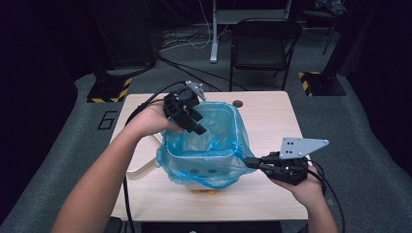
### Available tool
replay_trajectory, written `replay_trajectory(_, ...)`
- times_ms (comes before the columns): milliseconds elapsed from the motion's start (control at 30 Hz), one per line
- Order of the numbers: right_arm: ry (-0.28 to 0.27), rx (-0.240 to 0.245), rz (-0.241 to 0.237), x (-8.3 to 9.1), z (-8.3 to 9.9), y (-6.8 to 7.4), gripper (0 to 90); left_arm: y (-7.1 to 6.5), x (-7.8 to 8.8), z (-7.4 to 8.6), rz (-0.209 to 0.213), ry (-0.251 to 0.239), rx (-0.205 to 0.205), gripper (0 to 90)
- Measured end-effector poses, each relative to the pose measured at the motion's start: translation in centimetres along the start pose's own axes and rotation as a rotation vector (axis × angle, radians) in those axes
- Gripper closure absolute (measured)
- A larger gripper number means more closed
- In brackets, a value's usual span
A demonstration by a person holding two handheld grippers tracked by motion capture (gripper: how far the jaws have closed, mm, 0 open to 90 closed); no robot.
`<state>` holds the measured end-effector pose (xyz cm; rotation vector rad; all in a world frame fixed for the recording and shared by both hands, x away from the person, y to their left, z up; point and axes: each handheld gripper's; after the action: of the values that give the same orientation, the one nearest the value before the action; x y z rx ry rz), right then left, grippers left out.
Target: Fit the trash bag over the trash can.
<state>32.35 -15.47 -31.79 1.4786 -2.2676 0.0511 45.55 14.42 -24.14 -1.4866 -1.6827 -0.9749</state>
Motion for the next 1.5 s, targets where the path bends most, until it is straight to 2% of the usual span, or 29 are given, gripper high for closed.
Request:
replay_trajectory(233,-0.001,0.001,0.004,0.0,0.0,-0.1,90.0,0.3,-1.0,0.2,0.011,0.001,-0.028,49.5)
replay_trajectory(300,-0.002,0.002,0.004,0.1,0.1,0.0,90.0,0.5,-1.8,0.1,0.019,0.038,-0.039,50.4)
replay_trajectory(400,-0.002,0.005,0.003,0.2,0.1,0.0,90.0,0.4,-2.3,0.0,0.025,0.052,-0.051,50.5)
replay_trajectory(533,0.000,0.006,-0.001,0.3,0.1,0.0,90.0,0.4,-3.1,-0.2,0.030,0.112,-0.075,50.3)
replay_trajectory(567,0.002,0.007,-0.002,0.3,0.1,0.0,90.0,0.4,-3.1,-0.2,0.026,0.114,-0.077,51.6)
replay_trajectory(767,0.023,0.007,-0.009,0.3,0.2,0.0,90.0,0.5,-3.1,-0.1,0.041,0.114,-0.071,51.0)
replay_trajectory(867,0.046,0.009,-0.013,0.1,0.3,0.0,90.0,0.5,-3.1,-0.2,0.043,0.117,-0.077,49.2)
replay_trajectory(933,0.074,0.014,-0.024,-0.1,0.4,0.1,90.0,0.5,-3.0,-0.2,0.041,0.098,-0.080,47.5)
replay_trajectory(1167,0.118,0.016,-0.042,-0.2,0.8,-0.1,90.0,0.4,-2.8,-0.1,0.041,0.090,-0.077,46.8)
replay_trajectory(1333,0.127,0.004,-0.040,-0.3,0.9,-0.3,90.0,0.4,-2.6,-0.2,0.037,0.083,-0.077,46.2)
replay_trajectory(1500,0.122,0.005,-0.047,-0.1,1.0,-0.3,89.8,-0.2,-1.6,-0.2,0.036,0.046,-0.076,45.1)
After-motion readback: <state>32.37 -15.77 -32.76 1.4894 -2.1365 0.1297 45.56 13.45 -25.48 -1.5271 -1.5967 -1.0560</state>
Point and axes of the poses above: each handheld gripper's, and its own axes: x roughly backward along the jaws, z roughly out of its underside, y roughly to its left, and after that the axes turned 12 degrees about -x, right-handed
